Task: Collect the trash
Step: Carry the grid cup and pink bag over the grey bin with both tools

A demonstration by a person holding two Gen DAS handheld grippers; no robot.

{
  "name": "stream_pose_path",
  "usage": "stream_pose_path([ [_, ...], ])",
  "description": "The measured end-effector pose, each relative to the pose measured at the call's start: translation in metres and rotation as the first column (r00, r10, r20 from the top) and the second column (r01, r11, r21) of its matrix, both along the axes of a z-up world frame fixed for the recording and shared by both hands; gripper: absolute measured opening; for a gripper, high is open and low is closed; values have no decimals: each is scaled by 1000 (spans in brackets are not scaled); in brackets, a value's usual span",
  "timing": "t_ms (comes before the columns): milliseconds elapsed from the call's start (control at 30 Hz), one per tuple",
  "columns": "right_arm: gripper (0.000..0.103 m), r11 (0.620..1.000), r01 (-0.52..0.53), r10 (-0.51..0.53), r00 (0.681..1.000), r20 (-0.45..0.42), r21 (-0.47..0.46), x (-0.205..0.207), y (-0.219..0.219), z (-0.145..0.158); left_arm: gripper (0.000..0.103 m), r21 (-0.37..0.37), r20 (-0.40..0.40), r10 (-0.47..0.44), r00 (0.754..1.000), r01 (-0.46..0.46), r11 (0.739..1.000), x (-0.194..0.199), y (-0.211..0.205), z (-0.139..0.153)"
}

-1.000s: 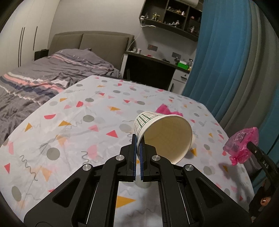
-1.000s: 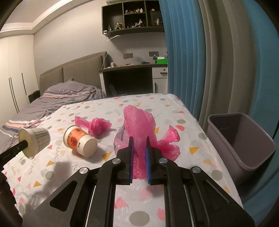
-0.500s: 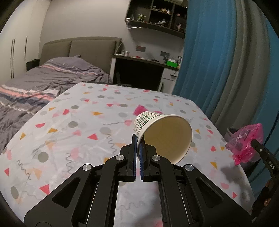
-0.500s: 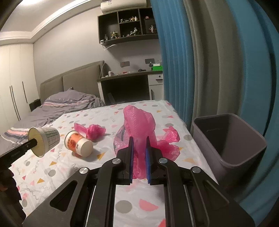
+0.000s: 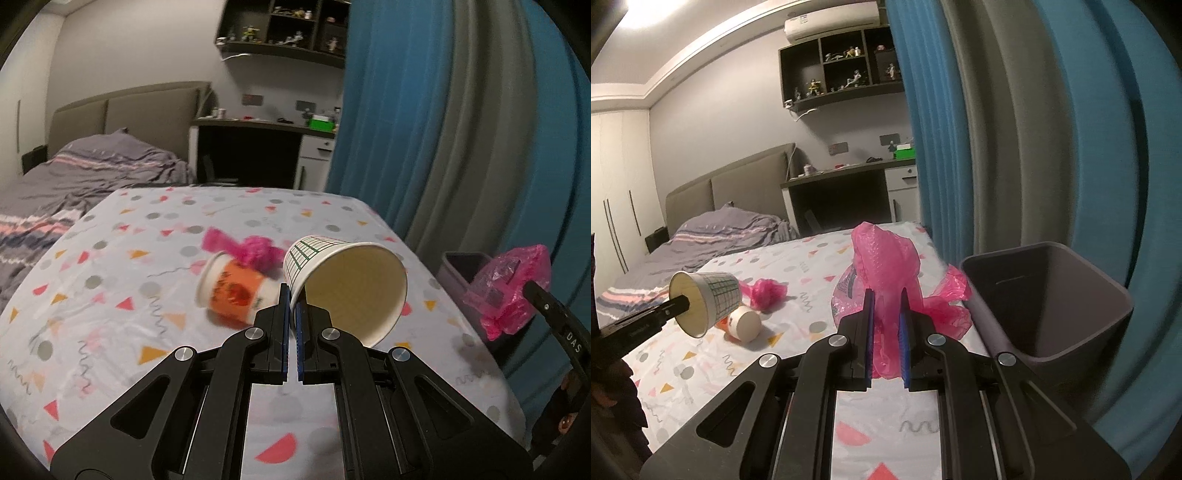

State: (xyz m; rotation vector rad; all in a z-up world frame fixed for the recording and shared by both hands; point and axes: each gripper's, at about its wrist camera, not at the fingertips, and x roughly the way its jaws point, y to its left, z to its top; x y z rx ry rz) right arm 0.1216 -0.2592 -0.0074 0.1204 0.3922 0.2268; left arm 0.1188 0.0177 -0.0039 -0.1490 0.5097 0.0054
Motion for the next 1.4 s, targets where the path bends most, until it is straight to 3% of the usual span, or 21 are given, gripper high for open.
stream_pose_path([
  [433,12,992,128,-127,991,52,-18,4,-48,12,2,38,12,-172,985,172,984,39,-84,9],
  [867,12,954,298,-298,954,22,-31,33,-112,-1,2,24,28,-383,923,383,924,91,-186,17],
  [1133,12,952,304,-306,951,-42,-41,59,-124,-26,2,-28,-13,-464,886,463,886,124,-228,3],
  [1400,12,953,299,-303,949,-92,-47,74,-127,-41,2,-67,-57,-500,864,497,865,151,-250,-15],
])
